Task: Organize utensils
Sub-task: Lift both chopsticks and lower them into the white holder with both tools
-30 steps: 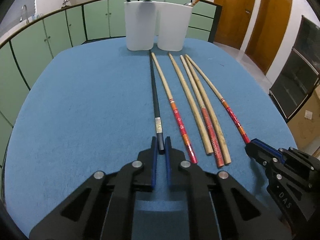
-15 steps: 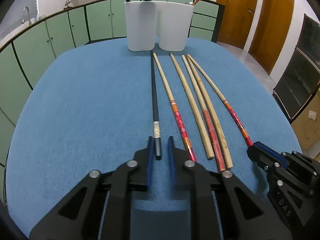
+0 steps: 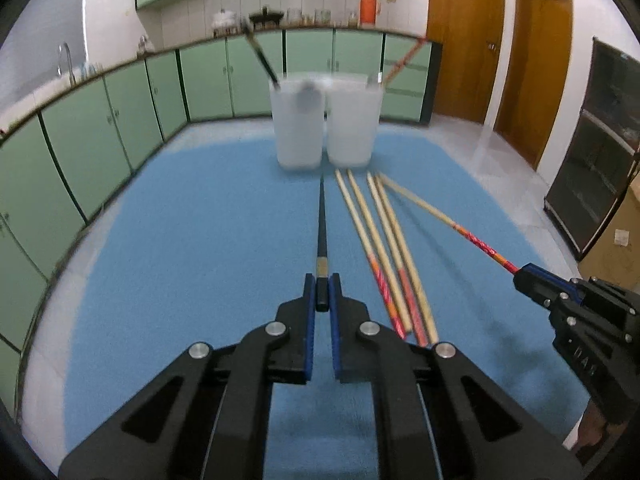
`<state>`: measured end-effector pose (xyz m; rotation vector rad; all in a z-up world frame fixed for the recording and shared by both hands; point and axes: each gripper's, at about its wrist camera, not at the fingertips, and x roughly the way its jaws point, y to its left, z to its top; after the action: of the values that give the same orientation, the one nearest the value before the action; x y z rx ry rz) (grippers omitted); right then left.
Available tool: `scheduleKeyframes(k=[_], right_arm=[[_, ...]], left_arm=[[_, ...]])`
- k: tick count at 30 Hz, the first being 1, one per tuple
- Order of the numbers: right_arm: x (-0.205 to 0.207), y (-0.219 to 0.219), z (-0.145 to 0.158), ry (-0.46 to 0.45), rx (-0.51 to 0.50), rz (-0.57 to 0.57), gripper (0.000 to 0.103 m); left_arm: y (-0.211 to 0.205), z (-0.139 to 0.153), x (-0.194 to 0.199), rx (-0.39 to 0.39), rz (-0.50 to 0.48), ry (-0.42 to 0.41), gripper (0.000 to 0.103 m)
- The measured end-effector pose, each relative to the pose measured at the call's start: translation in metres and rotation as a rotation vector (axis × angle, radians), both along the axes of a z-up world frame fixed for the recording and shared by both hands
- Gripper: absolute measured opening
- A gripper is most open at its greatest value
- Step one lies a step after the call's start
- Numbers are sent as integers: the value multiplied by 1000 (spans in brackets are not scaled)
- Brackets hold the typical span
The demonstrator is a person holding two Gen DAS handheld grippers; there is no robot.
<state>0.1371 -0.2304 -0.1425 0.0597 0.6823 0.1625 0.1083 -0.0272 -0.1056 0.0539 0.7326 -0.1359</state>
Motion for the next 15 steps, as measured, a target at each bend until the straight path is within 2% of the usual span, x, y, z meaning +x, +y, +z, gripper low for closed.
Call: scheduleKeyframes(k=[7, 15], right_arm=[[3, -14, 51, -101, 5, 2, 5], [27, -25, 102, -162, 61, 10, 5]], left_arm=[[0, 59, -3, -21, -15, -133, 6], [3, 103, 23, -73, -39, -203, 6]])
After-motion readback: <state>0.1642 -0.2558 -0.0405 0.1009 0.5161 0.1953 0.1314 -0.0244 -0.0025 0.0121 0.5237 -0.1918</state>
